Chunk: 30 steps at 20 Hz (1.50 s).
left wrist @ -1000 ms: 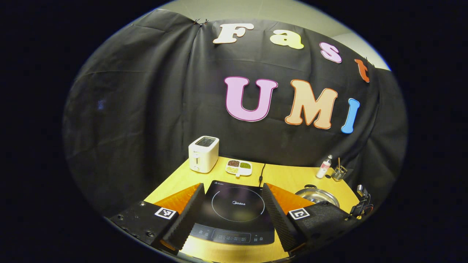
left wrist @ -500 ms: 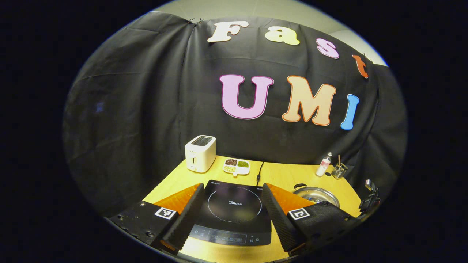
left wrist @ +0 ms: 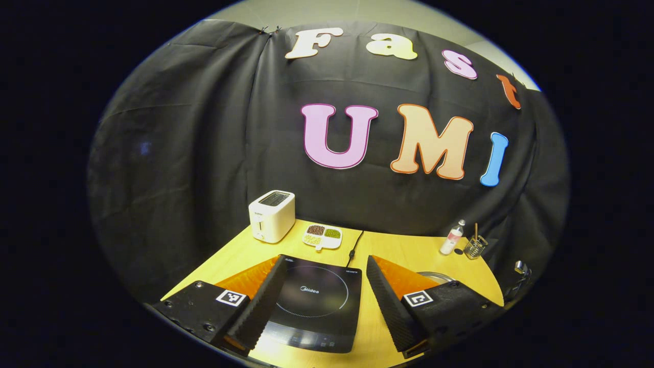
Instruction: First push the handle of the pot to place it horizontally, then grasp the pot with both hands and set it on the induction cooktop.
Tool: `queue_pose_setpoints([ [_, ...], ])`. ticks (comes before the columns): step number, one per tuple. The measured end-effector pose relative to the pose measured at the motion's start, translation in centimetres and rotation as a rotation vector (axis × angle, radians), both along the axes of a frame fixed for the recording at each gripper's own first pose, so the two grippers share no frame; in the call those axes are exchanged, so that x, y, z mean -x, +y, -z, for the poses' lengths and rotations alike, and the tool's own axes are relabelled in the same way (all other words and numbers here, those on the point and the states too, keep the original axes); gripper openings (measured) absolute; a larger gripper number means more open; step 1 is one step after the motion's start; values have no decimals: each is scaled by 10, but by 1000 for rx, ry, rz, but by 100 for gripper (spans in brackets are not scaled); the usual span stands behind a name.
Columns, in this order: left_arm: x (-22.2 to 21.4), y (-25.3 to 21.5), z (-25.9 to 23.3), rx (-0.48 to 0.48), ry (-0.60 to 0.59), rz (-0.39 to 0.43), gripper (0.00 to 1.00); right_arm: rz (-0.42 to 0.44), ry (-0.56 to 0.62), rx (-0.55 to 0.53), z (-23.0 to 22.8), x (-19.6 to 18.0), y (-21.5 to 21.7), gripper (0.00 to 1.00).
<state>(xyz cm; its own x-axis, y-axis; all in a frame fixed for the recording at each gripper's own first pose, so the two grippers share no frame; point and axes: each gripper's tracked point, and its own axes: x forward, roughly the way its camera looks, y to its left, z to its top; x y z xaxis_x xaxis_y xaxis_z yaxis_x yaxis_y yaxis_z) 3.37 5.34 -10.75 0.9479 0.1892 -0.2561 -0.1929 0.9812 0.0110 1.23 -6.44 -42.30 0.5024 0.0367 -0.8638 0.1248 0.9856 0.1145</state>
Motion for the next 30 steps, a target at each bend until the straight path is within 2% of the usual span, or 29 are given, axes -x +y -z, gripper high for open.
queue_pose_setpoints([
  [10, -24, -35, 11, -4, 28, -33, 96, 0, 3, -41, -4, -43, -35, 19],
  [16, -38, -55, 43, 80, 81, -55, 96, 3, 3, -66, -4, -72, -52, 19],
  [17, -40, -57, 49, 91, 93, -60, 96, -2, 6, -59, -3, -76, -54, 10],
  [18, -42, -60, 56, 100, 107, -66, 97, -4, 11, -52, -3, -80, -57, 10],
  [19, -43, -60, 64, 106, 121, -73, 97, -8, 16, -57, -2, -83, -58, 23],
  [26, -43, -64, 104, 92, 218, -108, 97, -40, 24, -79, -6, -99, -63, 22],
  [28, -44, -66, 116, 83, 247, -109, 97, -23, 11, -81, -14, -104, -68, 23],
  [29, -43, -67, 123, 76, 268, -108, 97, -8, 4, -97, -20, -104, -69, 22],
  [30, -43, -69, 130, 75, 288, -104, 97, 7, 4, -116, -26, -104, -69, 10],
])
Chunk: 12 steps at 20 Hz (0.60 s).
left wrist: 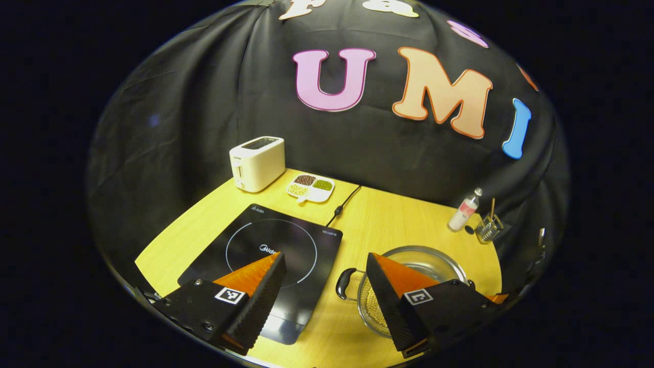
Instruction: First push the handle of the pot to place it horizontally, then grasp the pot with both hands and set it on the induction cooktop.
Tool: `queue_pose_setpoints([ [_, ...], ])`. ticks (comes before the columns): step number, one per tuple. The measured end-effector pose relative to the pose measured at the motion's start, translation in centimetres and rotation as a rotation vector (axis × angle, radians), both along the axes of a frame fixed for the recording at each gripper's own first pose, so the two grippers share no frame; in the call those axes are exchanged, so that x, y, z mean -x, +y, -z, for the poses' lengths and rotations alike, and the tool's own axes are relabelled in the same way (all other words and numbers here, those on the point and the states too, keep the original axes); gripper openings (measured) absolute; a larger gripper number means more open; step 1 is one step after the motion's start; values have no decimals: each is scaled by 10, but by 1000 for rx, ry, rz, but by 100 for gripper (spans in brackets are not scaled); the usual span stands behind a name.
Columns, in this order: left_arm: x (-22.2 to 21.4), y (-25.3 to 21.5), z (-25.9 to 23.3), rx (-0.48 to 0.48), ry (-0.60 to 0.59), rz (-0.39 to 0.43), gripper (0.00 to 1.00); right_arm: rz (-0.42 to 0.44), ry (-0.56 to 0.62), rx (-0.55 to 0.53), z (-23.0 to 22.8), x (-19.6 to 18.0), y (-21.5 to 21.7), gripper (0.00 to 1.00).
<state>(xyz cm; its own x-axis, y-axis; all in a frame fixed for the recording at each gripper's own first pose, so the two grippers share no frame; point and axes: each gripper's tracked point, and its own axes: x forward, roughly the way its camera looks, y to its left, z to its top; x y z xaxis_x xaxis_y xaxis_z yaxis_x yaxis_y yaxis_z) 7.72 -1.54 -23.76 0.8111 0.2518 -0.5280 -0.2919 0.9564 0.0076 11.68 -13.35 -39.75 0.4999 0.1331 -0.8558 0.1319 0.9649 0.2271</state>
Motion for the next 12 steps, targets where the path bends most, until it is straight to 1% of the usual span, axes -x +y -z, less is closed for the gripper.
queue_pose_setpoints([
  [2, -1, -5, 9, 9, 29, 21, 98, 16, -17, -24, -11, -4, -2, 10],
  [4, -4, -11, 20, 12, 55, 42, 97, 11, -43, -8, -23, -11, -9, 41],
  [5, -6, -13, 24, 11, 69, 54, 97, 4, -54, -15, -30, -16, -9, 36],
  [7, -12, -17, 32, 23, 96, 77, 97, -7, -59, -31, -35, -27, -7, 66],
  [8, -15, -19, 37, 29, 109, 92, 97, -11, -55, -40, -35, -31, -5, 72],
  [9, -18, -21, 41, 34, 122, 108, 98, -18, -52, -47, -33, -35, -2, 87],
  [10, -22, -21, 46, 38, 140, 124, 97, -26, -45, -46, -30, -40, 0, 89],
  [11, -25, -21, 53, 43, 162, 144, 98, -39, -33, -44, -25, -41, 2, 100],
  [12, -28, -20, 59, 48, 181, 163, 97, -55, -19, -44, -21, -44, 3, 92],
])
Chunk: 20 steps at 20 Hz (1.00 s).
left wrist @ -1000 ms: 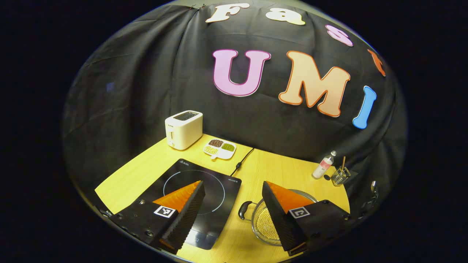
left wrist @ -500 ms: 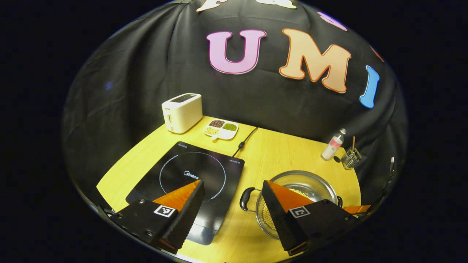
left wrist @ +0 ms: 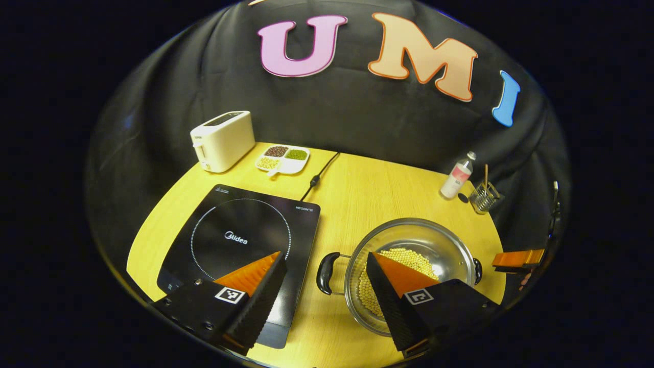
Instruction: First push the handle of the pot to place it horizontally, then grasp the pot with both hands and set it on the induction cooktop.
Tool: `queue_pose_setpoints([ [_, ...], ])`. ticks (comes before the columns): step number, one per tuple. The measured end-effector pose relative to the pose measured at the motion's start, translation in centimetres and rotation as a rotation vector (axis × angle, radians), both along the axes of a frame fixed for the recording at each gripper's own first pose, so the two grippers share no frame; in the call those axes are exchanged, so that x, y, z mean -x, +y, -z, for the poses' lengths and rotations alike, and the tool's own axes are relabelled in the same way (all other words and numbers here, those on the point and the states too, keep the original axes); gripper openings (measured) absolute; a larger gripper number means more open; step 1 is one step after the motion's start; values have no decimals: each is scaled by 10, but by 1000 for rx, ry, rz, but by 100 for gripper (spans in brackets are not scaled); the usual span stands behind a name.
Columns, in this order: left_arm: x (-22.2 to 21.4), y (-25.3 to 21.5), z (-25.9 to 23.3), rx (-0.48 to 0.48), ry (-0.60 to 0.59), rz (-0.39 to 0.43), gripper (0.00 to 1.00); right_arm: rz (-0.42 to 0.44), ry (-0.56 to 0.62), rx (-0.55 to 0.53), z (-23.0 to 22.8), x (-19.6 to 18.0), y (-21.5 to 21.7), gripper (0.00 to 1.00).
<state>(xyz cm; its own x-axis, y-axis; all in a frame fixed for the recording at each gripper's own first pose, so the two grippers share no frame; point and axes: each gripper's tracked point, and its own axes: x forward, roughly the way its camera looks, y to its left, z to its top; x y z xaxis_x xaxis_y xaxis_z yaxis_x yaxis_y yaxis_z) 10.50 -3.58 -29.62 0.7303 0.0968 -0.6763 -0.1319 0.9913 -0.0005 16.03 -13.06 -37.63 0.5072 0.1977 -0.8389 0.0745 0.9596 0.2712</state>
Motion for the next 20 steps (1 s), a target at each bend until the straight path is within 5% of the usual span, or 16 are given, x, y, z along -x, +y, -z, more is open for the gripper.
queue_pose_setpoints([
  [1, -2, 1, 7, 7, 23, 19, 98, -16, 18, -4, 4, -1, 2, 100],
  [2, -3, 2, 15, 17, 46, 37, 98, -33, 39, -12, 10, -2, 7, 92],
  [3, -5, 1, 23, 30, 70, 60, 100, -48, 56, -15, 17, -2, 10, 100],
  [4, -6, -1, 30, 47, 90, 82, 98, -61, 69, -12, 24, -2, 12, 92],
  [6, -6, -9, 43, 102, 134, 112, 95, -76, 95, -14, 32, -3, 15, 100],
  [8, -9, -17, 53, 153, 160, 135, 95, -82, 100, -16, 39, -5, 16, 89],
  [10, -10, -18, 64, 169, 196, 147, 89, -88, 110, -13, 47, -6, 15, 89],
  [12, -13, -18, 73, 187, 221, 139, 93, -98, 123, -2, 56, -5, 14, 87],
  [13, -15, -19, 78, 199, 230, 137, 93, -106, 130, -2, 58, -4, 13, 97],
  [15, -16, -20, 88, 218, 263, 129, 93, -121, 146, -7, 63, -3, 16, 97],
  [16, -15, -21, 92, 232, 276, 128, 97, -127, 153, -10, 66, -2, 18, 87],
  [17, -16, -24, 95, 248, 286, 127, 90, -134, 160, -8, 69, -1, 20, 87],
  [18, -15, -26, 100, 261, 301, 123, 88, -144, 167, -2, 73, -1, 21, 97],
  [20, -14, -26, 105, 262, 321, 122, 91, -160, 167, 13, 80, -1, 24, 78],
])
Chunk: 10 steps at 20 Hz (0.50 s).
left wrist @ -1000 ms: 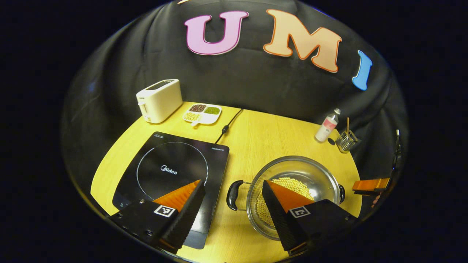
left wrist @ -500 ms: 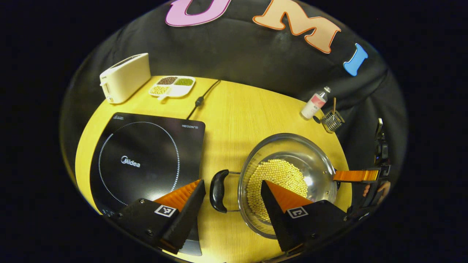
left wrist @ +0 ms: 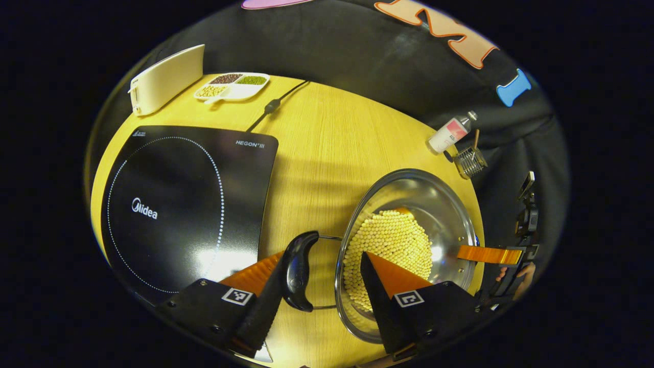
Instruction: First push the handle of the pot to place it horizontally, then grasp the pot with both hands and set it on the induction cooktop.
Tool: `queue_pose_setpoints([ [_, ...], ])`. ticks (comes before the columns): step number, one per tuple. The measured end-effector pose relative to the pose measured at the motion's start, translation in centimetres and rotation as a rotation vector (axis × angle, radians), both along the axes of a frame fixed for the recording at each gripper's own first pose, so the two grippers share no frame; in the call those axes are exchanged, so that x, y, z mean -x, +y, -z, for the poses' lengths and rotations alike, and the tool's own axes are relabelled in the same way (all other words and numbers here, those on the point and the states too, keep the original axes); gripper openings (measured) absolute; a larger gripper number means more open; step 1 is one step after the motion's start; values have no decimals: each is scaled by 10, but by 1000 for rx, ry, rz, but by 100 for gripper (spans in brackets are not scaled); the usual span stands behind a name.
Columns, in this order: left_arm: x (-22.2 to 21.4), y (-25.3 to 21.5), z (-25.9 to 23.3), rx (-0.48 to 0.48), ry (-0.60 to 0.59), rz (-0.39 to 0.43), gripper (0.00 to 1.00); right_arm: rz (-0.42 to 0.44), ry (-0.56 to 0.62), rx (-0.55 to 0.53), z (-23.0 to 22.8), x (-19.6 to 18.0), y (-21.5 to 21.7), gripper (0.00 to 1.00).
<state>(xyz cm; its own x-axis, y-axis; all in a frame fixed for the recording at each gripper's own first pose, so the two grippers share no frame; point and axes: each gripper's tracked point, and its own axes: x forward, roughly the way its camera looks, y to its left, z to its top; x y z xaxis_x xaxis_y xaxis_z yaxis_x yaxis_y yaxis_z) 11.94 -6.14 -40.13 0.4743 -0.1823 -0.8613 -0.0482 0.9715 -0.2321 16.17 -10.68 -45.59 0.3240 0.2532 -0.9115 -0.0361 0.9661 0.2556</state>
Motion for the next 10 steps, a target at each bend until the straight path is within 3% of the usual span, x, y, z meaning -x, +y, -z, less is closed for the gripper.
queue_pose_setpoints([
  [1, -2, 1, 0, -3, -3, 5, 90, -10, 5, 2, 1, 3, 1, 69],
  [2, -2, 1, 1, -8, -1, 9, 83, -21, 16, 0, 4, 4, 4, 65],
  [3, -1, 4, 2, -17, 8, 9, 87, -31, 20, 1, 6, 6, 6, 65],
  [4, 1, 6, 3, -26, 13, 9, 78, -42, 15, 10, 9, 6, 8, 75],
  [5, 1, 9, 4, -37, 18, 11, 70, -47, -5, 38, 11, 3, 2, 65],
  [6, 3, 12, 3, -42, 26, 10, 74, -52, -5, 47, 13, 1, 0, 63],
  [8, 4, 10, 4, -39, 30, 6, 60, -48, 4, 40, 8, 5, -1, 55],
  [10, 7, 9, 4, -37, 40, -2, 59, -56, -27, 60, 10, 4, -3, 54],
])
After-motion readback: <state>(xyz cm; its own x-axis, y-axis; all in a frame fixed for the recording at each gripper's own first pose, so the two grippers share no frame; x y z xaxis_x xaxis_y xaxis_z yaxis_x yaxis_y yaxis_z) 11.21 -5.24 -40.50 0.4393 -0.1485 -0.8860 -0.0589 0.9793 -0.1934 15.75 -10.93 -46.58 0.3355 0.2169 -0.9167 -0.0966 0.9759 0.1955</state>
